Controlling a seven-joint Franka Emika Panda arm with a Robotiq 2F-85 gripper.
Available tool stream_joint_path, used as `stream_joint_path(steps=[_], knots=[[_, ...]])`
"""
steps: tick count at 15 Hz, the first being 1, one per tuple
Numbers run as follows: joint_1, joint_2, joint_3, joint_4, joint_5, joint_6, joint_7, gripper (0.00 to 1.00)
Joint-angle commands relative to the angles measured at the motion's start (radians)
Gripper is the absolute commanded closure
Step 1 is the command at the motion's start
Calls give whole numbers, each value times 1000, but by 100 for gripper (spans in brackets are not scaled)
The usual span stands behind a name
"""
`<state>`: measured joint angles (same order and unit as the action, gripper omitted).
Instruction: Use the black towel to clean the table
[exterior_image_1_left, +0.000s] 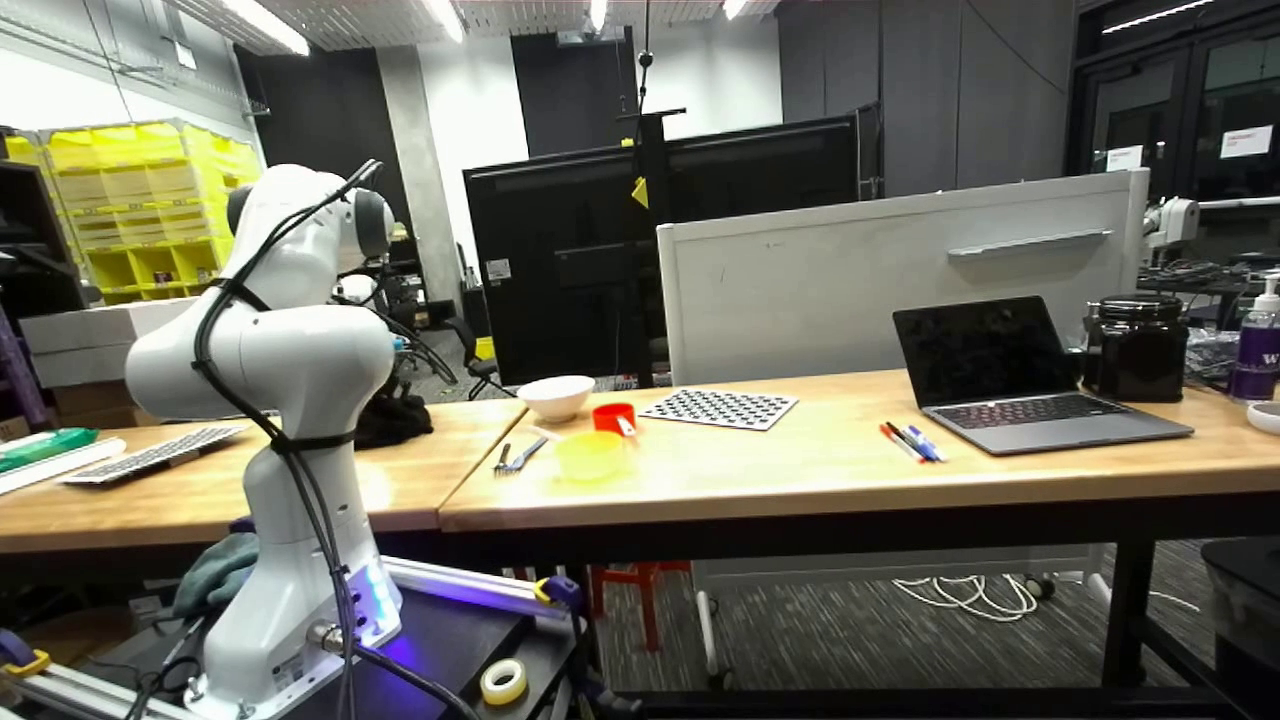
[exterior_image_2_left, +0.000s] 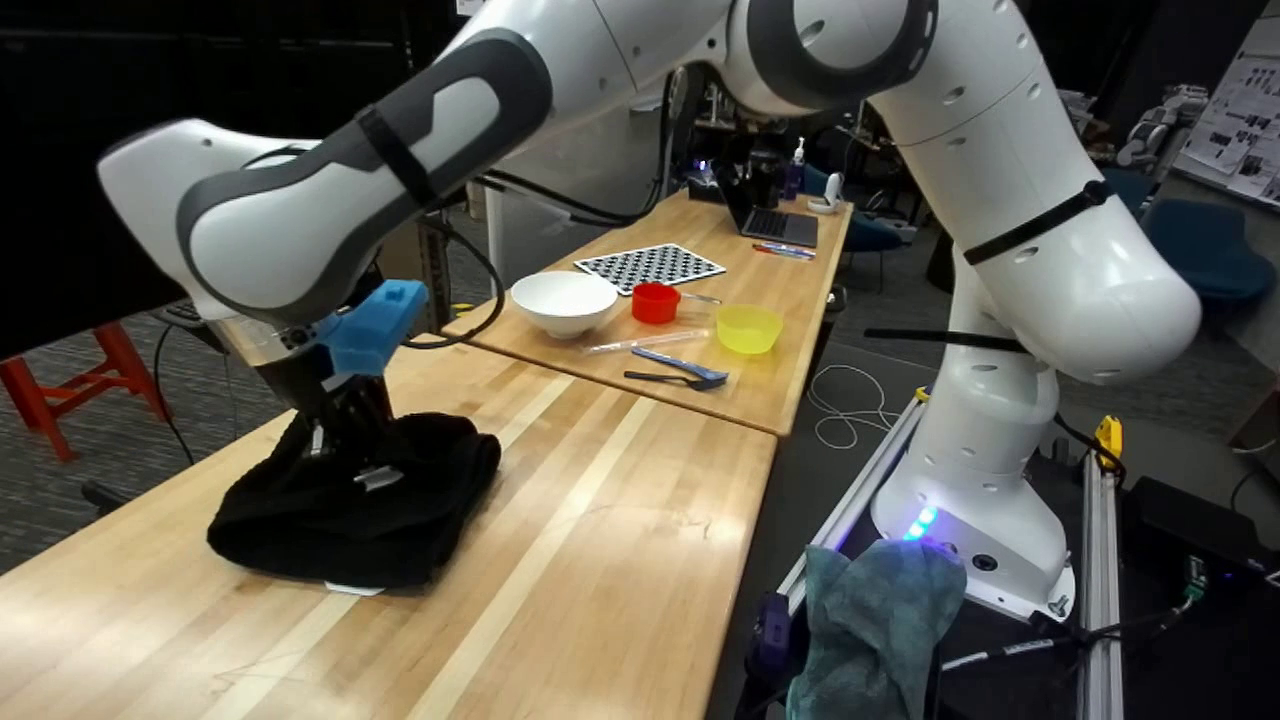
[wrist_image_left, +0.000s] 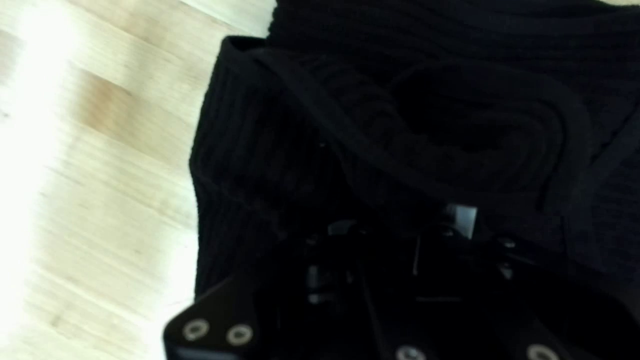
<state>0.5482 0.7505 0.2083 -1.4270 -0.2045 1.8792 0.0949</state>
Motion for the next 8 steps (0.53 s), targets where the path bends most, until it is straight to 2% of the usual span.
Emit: stream_joint_path(steps=[1, 8], knots=[[-68, -95, -12, -233, -4, 131, 5, 96], [-151, -255, 9, -529, 30, 318, -12, 96]])
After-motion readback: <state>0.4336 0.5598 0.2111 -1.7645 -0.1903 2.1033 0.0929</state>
